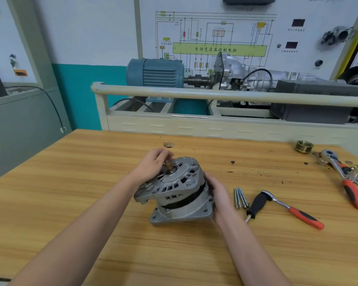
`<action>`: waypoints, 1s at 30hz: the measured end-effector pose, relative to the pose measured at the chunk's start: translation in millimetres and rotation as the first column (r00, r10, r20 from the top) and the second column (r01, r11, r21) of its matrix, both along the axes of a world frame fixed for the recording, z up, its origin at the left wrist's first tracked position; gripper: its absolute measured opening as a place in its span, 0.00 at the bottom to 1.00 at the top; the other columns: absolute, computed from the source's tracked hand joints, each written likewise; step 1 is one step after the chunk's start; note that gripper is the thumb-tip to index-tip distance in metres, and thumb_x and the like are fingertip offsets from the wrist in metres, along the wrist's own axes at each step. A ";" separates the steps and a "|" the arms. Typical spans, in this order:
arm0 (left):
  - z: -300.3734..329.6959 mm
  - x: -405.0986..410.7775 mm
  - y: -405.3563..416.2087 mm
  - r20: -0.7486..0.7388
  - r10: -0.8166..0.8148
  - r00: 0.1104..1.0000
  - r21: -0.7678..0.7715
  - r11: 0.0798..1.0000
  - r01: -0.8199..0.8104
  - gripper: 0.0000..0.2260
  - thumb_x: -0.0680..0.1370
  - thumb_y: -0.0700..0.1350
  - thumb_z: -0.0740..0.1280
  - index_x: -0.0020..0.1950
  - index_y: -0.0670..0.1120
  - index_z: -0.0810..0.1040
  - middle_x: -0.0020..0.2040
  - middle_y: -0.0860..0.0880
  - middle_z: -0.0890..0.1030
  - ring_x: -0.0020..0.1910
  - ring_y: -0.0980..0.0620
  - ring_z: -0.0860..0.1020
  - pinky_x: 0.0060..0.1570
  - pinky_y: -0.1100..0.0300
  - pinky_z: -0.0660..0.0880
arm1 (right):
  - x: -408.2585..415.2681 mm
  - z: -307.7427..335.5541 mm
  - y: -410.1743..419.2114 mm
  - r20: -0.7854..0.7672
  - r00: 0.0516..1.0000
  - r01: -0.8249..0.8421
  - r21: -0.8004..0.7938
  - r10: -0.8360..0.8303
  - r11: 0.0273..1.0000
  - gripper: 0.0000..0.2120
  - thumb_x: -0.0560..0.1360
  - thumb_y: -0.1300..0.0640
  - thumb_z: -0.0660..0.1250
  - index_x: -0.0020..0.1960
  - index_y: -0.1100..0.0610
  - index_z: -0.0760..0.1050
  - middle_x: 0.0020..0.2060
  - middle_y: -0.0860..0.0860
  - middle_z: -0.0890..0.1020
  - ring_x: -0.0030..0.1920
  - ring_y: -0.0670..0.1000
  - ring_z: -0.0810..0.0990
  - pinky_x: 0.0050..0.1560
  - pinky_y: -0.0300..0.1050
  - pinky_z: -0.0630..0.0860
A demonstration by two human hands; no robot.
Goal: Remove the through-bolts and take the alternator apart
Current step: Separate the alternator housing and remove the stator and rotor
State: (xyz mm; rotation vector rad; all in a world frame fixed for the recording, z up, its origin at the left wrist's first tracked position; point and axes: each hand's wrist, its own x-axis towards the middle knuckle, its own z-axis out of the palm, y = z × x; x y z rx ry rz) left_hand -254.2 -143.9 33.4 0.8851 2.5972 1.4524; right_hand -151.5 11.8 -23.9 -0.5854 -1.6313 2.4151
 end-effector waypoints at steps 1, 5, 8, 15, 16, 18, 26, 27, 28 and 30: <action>2.5 4.1 -0.5 0.006 -0.002 1.000 0.089 0.996 0.001 0.14 0.83 0.46 0.54 0.57 0.42 0.77 0.53 0.46 0.81 0.55 0.50 0.77 0.54 0.63 0.72 | 1.7 -0.9 -2.2 -0.016 1.000 0.024 -0.027 -0.025 0.999 0.12 0.79 0.53 0.62 0.57 0.56 0.79 0.47 0.52 0.85 0.52 0.55 0.82 0.58 0.54 0.76; 8.5 22.8 3.1 0.077 -0.159 0.984 0.101 0.983 0.151 0.16 0.76 0.59 0.65 0.59 0.53 0.77 0.56 0.56 0.79 0.56 0.57 0.77 0.56 0.59 0.73 | 6.7 -0.1 -7.1 -0.078 0.987 0.126 -0.156 -0.140 0.980 0.11 0.78 0.58 0.62 0.59 0.53 0.78 0.51 0.53 0.84 0.54 0.54 0.81 0.58 0.53 0.76; 0.7 29.3 6.3 -0.003 -0.076 0.997 0.053 0.996 0.076 0.18 0.70 0.58 0.73 0.58 0.54 0.78 0.55 0.58 0.79 0.55 0.59 0.77 0.55 0.60 0.73 | 13.1 3.5 -11.0 -0.132 0.979 0.119 -0.242 -0.154 0.963 0.12 0.77 0.61 0.62 0.58 0.54 0.78 0.50 0.53 0.84 0.52 0.55 0.82 0.51 0.50 0.77; 1.2 24.2 6.2 0.004 0.039 0.999 -0.011 0.999 -0.039 0.13 0.80 0.41 0.58 0.60 0.44 0.78 0.59 0.48 0.79 0.58 0.51 0.75 0.60 0.56 0.71 | 17.5 6.6 -19.9 -0.130 0.971 0.173 -0.200 -0.201 0.964 0.15 0.74 0.67 0.62 0.56 0.53 0.78 0.53 0.53 0.82 0.55 0.55 0.79 0.55 0.53 0.76; 0.9 23.9 6.6 -0.003 0.041 0.999 -0.016 0.999 -0.041 0.13 0.80 0.40 0.57 0.60 0.43 0.78 0.59 0.47 0.79 0.58 0.51 0.76 0.59 0.57 0.71 | 18.5 6.5 -20.7 -0.133 0.969 0.178 -0.217 -0.209 0.960 0.15 0.74 0.67 0.62 0.56 0.54 0.78 0.53 0.53 0.82 0.54 0.55 0.80 0.53 0.52 0.77; 0.5 23.0 6.7 0.000 0.046 0.999 -0.002 0.999 -0.046 0.14 0.80 0.39 0.57 0.60 0.42 0.79 0.58 0.46 0.79 0.57 0.50 0.76 0.58 0.57 0.72 | 20.7 4.9 -23.0 -0.146 0.964 0.184 -0.233 -0.221 0.955 0.17 0.73 0.69 0.62 0.58 0.55 0.77 0.53 0.53 0.82 0.53 0.55 0.80 0.49 0.50 0.77; -0.6 17.7 6.8 -0.014 -0.002 1.000 0.017 1.000 0.002 0.15 0.80 0.38 0.56 0.60 0.45 0.80 0.57 0.51 0.79 0.58 0.56 0.74 0.57 0.64 0.67 | 31.2 -2.4 -43.6 -0.224 0.922 0.261 -0.248 -0.317 0.933 0.31 0.65 0.77 0.58 0.61 0.53 0.75 0.55 0.47 0.80 0.56 0.49 0.78 0.50 0.45 0.75; -0.6 16.9 7.2 -0.010 0.004 1.000 0.019 1.000 -0.003 0.15 0.80 0.38 0.56 0.59 0.46 0.80 0.56 0.51 0.79 0.59 0.56 0.74 0.58 0.63 0.67 | 32.2 -1.9 -45.2 -0.230 0.918 0.266 -0.250 -0.324 0.931 0.33 0.63 0.78 0.56 0.61 0.51 0.75 0.54 0.45 0.81 0.54 0.45 0.79 0.48 0.42 0.76; -0.5 16.4 7.7 -0.009 0.008 1.000 0.018 1.000 -0.008 0.15 0.80 0.38 0.56 0.58 0.46 0.80 0.56 0.51 0.79 0.58 0.55 0.74 0.59 0.63 0.67 | 33.0 -1.5 -46.1 -0.236 0.913 0.271 -0.256 -0.332 0.928 0.36 0.62 0.79 0.55 0.60 0.50 0.76 0.52 0.42 0.82 0.51 0.41 0.81 0.45 0.39 0.76; -0.2 15.3 8.7 -0.009 0.009 1.000 0.017 1.000 -0.009 0.15 0.80 0.38 0.56 0.55 0.48 0.81 0.54 0.52 0.80 0.57 0.56 0.75 0.57 0.64 0.67 | 33.5 -0.7 -47.0 -0.245 0.908 0.268 -0.282 -0.340 0.921 0.38 0.59 0.80 0.53 0.58 0.51 0.78 0.49 0.41 0.83 0.47 0.38 0.82 0.40 0.36 0.77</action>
